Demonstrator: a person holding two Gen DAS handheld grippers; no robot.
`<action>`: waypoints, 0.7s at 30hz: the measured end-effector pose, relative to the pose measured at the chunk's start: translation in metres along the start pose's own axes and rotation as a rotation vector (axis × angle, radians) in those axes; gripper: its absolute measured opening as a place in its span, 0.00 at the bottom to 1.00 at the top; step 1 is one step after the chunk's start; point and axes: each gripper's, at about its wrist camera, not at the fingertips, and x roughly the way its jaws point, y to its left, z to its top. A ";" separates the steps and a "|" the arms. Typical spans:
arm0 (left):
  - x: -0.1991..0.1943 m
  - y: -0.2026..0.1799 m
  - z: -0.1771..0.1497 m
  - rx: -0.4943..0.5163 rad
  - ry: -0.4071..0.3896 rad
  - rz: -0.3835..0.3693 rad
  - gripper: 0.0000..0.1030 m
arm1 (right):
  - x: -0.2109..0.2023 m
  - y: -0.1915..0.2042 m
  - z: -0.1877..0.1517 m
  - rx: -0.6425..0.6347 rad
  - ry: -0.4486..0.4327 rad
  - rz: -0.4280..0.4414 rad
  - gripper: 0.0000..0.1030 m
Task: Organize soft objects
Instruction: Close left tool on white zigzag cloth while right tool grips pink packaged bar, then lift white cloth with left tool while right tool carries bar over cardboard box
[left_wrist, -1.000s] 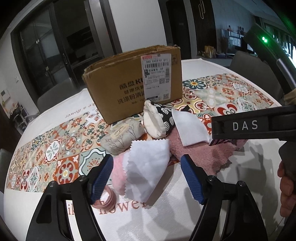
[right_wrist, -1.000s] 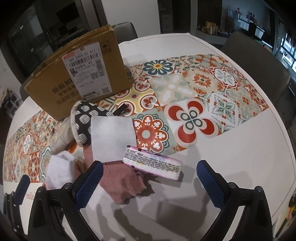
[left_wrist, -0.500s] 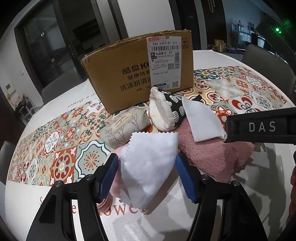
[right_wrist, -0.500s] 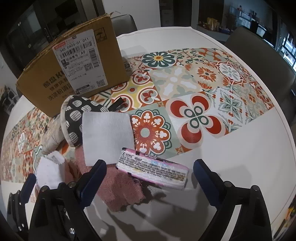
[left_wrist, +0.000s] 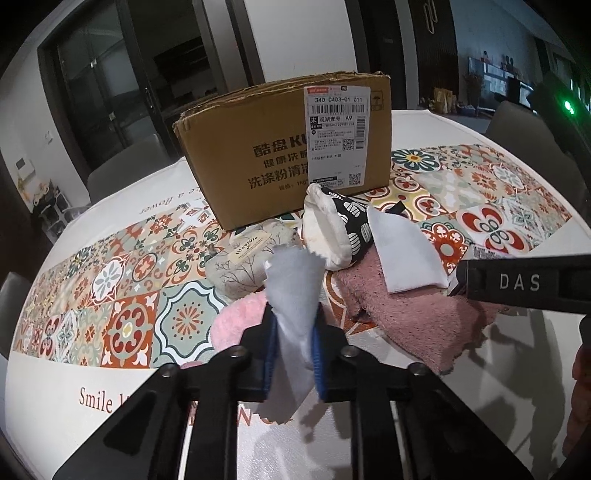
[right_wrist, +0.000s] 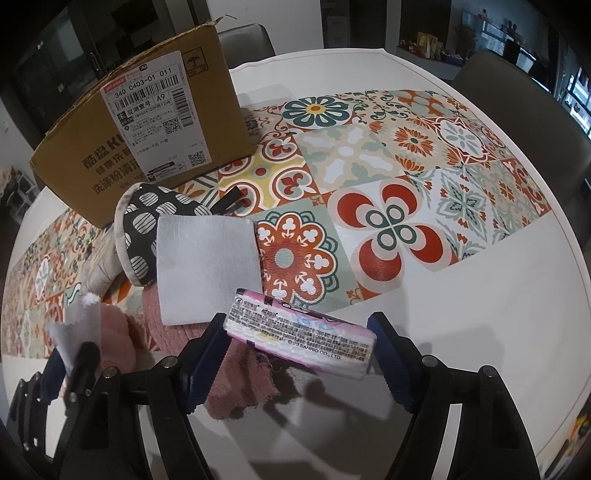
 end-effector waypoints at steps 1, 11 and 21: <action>-0.001 0.001 0.000 -0.009 0.000 -0.003 0.16 | 0.000 0.000 0.000 0.000 0.000 0.000 0.74; -0.021 0.007 0.010 -0.066 -0.025 -0.034 0.15 | -0.015 -0.003 -0.005 -0.028 -0.027 0.020 0.73; -0.054 0.016 0.026 -0.112 -0.093 -0.053 0.15 | -0.054 0.000 -0.001 -0.102 -0.123 0.059 0.74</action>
